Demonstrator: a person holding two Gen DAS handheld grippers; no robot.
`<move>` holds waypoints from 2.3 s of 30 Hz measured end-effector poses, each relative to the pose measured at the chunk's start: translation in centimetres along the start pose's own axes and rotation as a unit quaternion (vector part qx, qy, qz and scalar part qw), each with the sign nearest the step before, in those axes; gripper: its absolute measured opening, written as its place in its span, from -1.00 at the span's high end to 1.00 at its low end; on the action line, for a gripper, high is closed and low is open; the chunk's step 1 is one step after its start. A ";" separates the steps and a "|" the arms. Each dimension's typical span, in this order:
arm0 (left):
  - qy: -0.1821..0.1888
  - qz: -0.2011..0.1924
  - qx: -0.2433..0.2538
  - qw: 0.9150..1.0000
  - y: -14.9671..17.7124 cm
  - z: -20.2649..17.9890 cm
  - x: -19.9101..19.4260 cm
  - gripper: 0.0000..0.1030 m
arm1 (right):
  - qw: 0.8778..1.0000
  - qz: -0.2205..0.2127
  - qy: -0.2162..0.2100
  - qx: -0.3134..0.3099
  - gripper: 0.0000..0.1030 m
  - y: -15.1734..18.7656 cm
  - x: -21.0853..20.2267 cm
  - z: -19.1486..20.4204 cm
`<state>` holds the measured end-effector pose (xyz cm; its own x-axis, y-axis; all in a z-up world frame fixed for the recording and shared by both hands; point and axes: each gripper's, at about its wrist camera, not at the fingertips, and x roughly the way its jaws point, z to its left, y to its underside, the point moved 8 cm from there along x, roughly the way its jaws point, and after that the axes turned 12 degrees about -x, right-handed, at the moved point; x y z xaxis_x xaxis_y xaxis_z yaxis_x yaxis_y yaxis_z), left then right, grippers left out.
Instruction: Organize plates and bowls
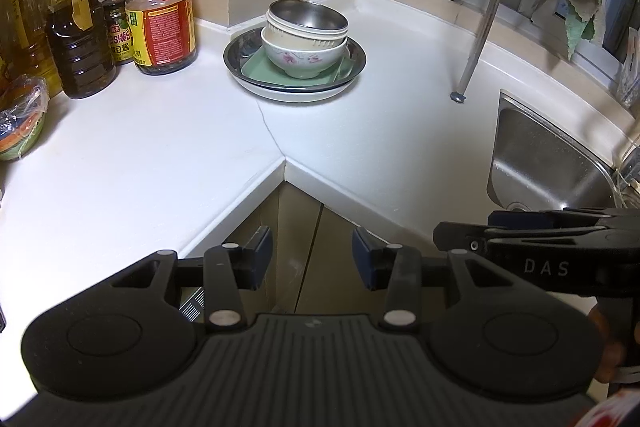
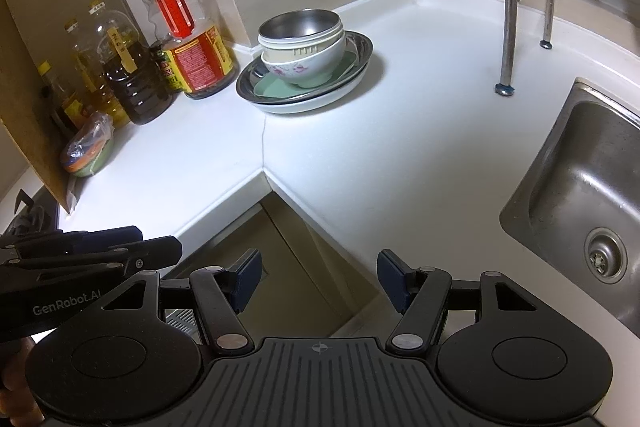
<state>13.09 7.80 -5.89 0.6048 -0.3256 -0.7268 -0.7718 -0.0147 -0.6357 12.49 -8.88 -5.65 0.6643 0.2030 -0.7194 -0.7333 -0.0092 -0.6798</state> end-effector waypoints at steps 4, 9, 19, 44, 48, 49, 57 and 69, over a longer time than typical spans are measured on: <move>0.000 0.000 0.000 1.000 0.0 0.0 0.0 0.21 | 1.000 -0.001 0.001 0.000 -0.25 0.0 -0.1 0.0; 0.000 -0.001 0.001 1.000 0.0 -0.2 0.0 0.21 | 1.000 -0.001 0.001 0.000 -0.25 0.0 -0.2 -0.1; -0.001 -0.002 0.001 1.000 0.0 -0.4 -0.2 0.21 | 1.000 -0.001 0.001 0.000 -0.25 0.0 -0.2 -0.1; 0.000 -0.004 0.000 1.000 0.2 -0.2 -0.5 0.21 | 1.000 -0.003 0.001 0.000 -0.25 0.2 -0.5 -0.1; 0.000 -0.004 0.000 1.000 0.2 -0.1 -0.5 0.21 | 1.000 -0.003 0.001 0.000 -0.25 0.2 -0.5 0.0; 0.000 -0.004 0.000 1.000 0.2 -0.1 -0.6 0.21 | 1.000 -0.003 0.001 0.000 -0.25 0.2 -0.5 0.0; 0.000 -0.005 0.000 1.000 0.2 0.0 -0.6 0.21 | 1.000 -0.003 0.001 0.000 -0.25 0.2 -0.5 0.0; 0.001 -0.005 0.000 1.000 0.1 0.0 -0.7 0.21 | 1.000 -0.003 0.000 -0.001 -0.25 0.2 -0.5 -0.1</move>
<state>12.60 8.05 -5.49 0.6128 -0.3265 -0.7196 -0.7652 -0.0179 -0.6435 12.05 -9.10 -5.45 0.6692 0.2023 -0.7150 -0.7287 -0.0095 -0.6848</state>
